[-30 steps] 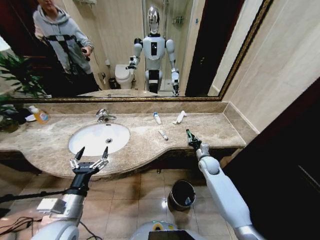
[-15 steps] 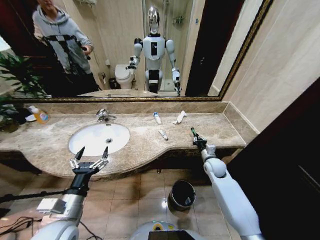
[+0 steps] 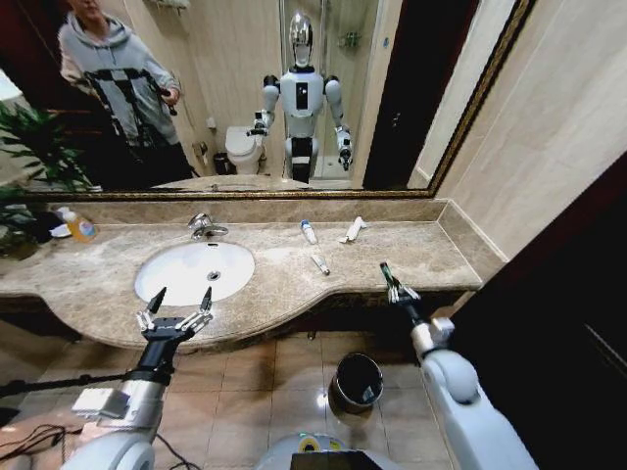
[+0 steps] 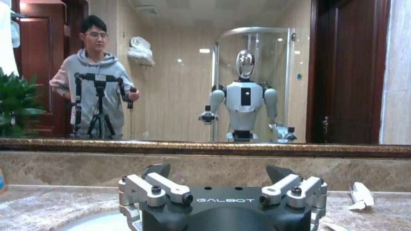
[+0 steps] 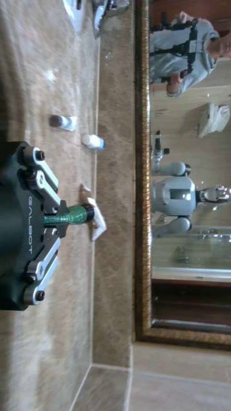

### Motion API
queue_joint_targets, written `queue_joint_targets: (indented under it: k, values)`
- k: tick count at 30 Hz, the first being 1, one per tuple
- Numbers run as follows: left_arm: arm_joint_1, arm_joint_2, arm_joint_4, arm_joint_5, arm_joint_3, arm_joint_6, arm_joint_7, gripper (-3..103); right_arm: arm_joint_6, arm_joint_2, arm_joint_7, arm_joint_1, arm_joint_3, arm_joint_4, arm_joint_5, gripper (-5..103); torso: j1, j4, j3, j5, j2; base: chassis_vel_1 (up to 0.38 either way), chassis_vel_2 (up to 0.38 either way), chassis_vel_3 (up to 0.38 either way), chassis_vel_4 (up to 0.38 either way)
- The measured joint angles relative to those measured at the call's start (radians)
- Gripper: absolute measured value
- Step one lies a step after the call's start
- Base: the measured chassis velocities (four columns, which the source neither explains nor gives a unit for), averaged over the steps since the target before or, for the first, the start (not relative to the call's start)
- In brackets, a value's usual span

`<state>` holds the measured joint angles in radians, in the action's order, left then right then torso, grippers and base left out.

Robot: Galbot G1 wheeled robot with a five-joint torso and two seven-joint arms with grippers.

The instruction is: Pick up the trash from the sink and place it in the trash bin.

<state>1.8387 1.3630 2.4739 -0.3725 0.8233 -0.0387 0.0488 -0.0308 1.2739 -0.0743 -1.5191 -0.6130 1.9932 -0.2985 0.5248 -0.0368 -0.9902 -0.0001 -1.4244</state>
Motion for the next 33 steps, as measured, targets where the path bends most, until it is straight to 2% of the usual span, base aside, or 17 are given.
queue_joint_targets:
  k: [6, 10, 17, 26, 29, 31, 33]
  values:
    - [0.000, 0.000, 0.000, 0.000, 0.000, 0.000, 0.000, 100, -0.061, 0.059, -0.024, -0.098, -0.020, -0.012, 0.047, 7, 0.000, 0.0000, 0.000, -0.0001, 0.000, 0.000, 0.000, 0.000, 0.000]
    - [0.000, 0.000, 0.000, 0.000, 0.000, 0.000, 0.000, 100, -0.111, 0.107, -0.030, -0.153, -0.027, -0.088, 0.085, 7, 0.000, 0.0000, 0.000, 0.0001, 0.000, 0.000, 0.000, 0.000, 0.000]
    - [0.000, 0.000, 0.000, 0.000, 0.000, 0.000, 0.000, 100, -0.155, 0.130, -0.054, -0.179, -0.012, -0.247, 0.121, 7, 0.000, 0.0001, 0.000, 0.0001, 0.000, 0.000, 0.000, 0.000, 0.000]
    - [0.000, 0.000, 0.000, 0.000, 0.000, 0.000, 0.000, 100, -0.181, 0.115, -0.097, -0.073, 0.017, -0.528, 0.209, 7, 0.000, 0.0000, 0.000, 0.0002, 0.000, 0.000, 0.000, 0.000, 0.000]
    - [0.000, 0.000, 0.000, 0.000, 0.000, 0.000, 0.000, 100, -0.156, 0.108, -0.144, -0.003, 0.028, -0.662, 0.272, 7, 0.000, 0.0000, 0.000, 0.0001, 0.000, 0.000, 0.000, 0.000, 0.000]
    - [0.000, 0.000, 0.000, 0.000, 0.000, 0.000, 0.000, 100, -0.151, 0.110, -0.151, 0.017, 0.031, -0.695, 0.289, 7, 0.000, -0.0001, 0.000, 0.0003, 0.000, 0.000, 0.000, 0.000, 0.000]
    - [0.000, 0.000, 0.000, 0.000, 0.000, 0.000, 0.000, 100, -0.142, 0.117, -0.164, 0.081, 0.038, -0.799, 0.342, 7, 0.000, 0.0000, 0.000, 0.0001, 0.000, 0.000, 0.000, 0.000, 0.000]
